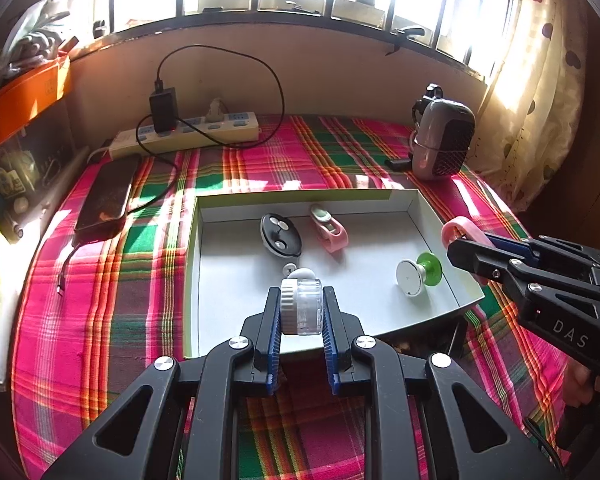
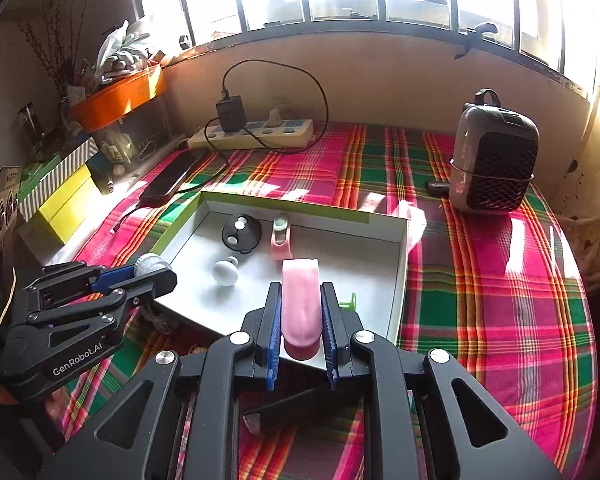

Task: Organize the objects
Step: 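Lift and carry the pink tube and white jar over the box with both tools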

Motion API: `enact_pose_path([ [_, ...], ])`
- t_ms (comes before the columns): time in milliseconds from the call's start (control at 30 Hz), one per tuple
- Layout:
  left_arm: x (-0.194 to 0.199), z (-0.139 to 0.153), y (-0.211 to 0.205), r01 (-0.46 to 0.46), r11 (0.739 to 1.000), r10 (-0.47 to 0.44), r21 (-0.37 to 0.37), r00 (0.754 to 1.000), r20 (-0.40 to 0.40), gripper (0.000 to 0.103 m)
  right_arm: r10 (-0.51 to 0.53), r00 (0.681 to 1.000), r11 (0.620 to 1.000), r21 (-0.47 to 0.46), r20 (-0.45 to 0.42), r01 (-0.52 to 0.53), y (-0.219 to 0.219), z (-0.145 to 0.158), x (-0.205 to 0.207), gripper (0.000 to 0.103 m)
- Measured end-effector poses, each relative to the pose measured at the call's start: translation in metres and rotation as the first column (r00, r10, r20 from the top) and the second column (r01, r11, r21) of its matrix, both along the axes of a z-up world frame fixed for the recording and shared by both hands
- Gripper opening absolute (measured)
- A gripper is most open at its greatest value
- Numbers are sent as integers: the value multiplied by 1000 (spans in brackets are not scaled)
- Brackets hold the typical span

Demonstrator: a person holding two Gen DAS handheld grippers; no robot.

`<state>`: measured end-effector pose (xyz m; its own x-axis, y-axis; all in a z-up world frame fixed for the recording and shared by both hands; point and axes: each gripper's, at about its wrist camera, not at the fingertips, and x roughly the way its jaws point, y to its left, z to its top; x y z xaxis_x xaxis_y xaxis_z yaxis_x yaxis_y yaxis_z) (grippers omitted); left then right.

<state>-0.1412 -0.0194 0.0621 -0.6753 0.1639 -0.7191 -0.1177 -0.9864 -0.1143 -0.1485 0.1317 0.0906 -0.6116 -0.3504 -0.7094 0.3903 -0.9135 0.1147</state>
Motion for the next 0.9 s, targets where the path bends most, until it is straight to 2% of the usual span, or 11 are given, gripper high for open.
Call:
enact_pose_path([
  [433, -39, -15, -7, -32, 999, 32, -9, 999, 40, 17, -44, 997, 999, 13, 59, 43, 0, -20, -67, 19],
  [900, -65, -31, -11, -52, 998, 54, -27, 995, 78, 17, -50, 992, 998, 54, 114, 44, -4, -46, -98, 19],
])
